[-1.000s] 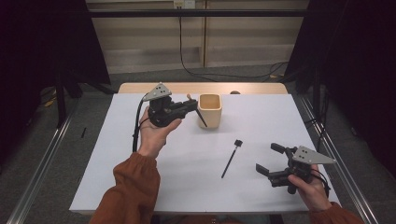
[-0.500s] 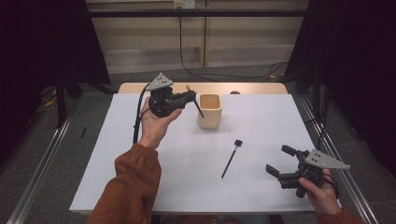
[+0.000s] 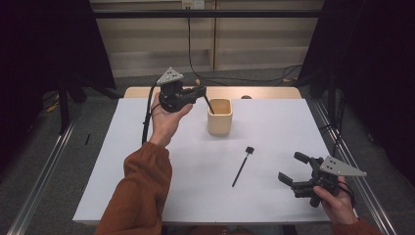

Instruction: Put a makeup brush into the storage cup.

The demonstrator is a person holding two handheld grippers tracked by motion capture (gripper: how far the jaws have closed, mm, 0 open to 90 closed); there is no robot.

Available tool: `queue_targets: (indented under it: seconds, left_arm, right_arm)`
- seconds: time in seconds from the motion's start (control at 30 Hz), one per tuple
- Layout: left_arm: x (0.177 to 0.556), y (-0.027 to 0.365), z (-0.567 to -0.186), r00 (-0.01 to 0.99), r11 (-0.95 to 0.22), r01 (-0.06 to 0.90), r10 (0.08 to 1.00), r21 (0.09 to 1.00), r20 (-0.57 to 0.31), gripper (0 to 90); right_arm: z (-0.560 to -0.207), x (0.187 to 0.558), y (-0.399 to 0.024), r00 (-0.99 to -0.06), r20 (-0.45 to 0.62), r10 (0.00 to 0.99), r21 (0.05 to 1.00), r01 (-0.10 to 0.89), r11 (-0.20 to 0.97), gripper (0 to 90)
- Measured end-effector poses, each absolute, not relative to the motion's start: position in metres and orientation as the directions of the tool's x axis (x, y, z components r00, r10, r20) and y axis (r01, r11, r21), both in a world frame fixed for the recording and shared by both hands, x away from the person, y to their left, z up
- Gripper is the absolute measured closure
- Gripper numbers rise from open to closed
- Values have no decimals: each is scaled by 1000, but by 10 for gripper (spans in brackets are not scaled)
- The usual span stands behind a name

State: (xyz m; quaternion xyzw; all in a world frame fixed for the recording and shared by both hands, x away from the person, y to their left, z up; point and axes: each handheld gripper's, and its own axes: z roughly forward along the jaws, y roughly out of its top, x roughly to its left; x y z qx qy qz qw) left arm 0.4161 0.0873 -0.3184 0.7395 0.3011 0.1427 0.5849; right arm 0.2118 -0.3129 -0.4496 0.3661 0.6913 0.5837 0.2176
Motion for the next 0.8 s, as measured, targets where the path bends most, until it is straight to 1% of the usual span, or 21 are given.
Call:
queue_targets:
  seconds: [0.13, 0.2, 0.47, 0.67, 0.8]
  left_arm:
    - [419, 83, -315, 777, -141, 263, 618, 955, -123, 844]
    - [421, 81, -316, 777, -135, 265, 616, 955, -128, 844]
    - [426, 76, -330, 773, -145, 276, 621, 950, -130, 843]
    - [429, 73, -334, 771, -145, 280, 624, 949, -132, 843]
    - [433, 72, -339, 766, -165, 287, 630, 944, -123, 843]
  right_arm:
    - [-450, 212, -312, -639, 125, 759, 966, 253, 54, 6]
    - [-450, 212, -312, -637, 127, 760, 965, 255, 53, 5]
    - [-450, 212, -312, -645, 130, 753, 964, 258, 54, 6]
    - [-450, 212, -311, -648, 134, 750, 964, 261, 53, 6]
    - [-450, 212, -311, -647, 133, 751, 964, 262, 55, 4]
